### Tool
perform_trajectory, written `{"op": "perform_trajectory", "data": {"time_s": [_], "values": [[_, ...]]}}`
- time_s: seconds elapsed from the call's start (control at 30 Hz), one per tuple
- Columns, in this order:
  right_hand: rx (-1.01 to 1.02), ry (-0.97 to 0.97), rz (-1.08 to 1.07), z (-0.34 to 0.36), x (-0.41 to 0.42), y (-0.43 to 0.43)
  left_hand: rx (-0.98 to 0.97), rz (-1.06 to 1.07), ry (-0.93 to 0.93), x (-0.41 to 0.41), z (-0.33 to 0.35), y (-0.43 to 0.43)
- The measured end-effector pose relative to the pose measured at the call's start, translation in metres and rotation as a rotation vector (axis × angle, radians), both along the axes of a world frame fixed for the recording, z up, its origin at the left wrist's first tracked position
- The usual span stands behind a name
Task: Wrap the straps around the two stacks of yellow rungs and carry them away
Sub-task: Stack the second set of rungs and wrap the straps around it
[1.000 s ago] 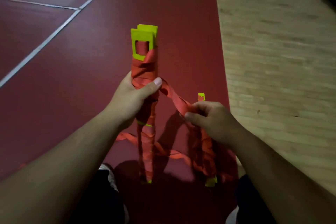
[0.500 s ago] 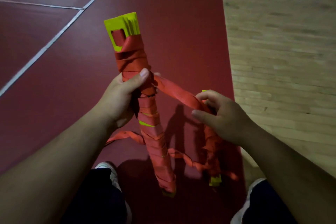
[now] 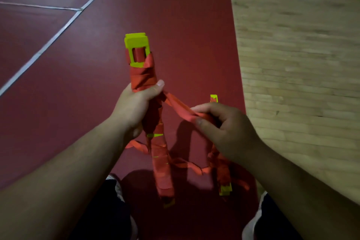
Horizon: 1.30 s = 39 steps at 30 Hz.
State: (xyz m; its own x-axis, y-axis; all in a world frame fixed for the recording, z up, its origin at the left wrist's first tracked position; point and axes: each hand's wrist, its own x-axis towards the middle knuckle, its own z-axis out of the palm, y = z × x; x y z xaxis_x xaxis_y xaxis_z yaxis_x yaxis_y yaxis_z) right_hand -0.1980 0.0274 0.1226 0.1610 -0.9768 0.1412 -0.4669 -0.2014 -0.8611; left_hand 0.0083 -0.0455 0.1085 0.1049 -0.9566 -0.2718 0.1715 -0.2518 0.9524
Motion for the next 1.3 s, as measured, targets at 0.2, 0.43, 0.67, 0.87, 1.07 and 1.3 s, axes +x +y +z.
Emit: {"op": "perform_trajectory", "data": {"time_s": [0.2, 0.43, 0.67, 0.87, 1.07, 1.3], "values": [[-0.121, 0.218, 0.074, -0.008, 0.019, 0.006, 0.048, 0.110, 0.134, -0.010, 0.001, -0.004], [-0.165, 0.169, 0.080, -0.004, 0.024, 0.008, 0.108, -0.086, 0.279, -0.022, 0.016, 0.001], [-0.185, 0.139, 0.025, -0.005, 0.021, 0.011, 0.058, -0.079, 0.159, -0.014, 0.015, -0.001], [0.398, -0.052, -0.106, -0.007, 0.029, 0.009, -0.033, -0.001, 0.091, -0.013, 0.014, -0.001], [0.224, 0.365, -0.107, -0.019, 0.029, 0.009, -0.122, -0.320, 0.179, -0.018, 0.015, 0.005], [-0.112, 0.500, -0.094, -0.025, 0.037, 0.020, -0.263, -0.301, -0.264, -0.016, 0.008, 0.004]]}}
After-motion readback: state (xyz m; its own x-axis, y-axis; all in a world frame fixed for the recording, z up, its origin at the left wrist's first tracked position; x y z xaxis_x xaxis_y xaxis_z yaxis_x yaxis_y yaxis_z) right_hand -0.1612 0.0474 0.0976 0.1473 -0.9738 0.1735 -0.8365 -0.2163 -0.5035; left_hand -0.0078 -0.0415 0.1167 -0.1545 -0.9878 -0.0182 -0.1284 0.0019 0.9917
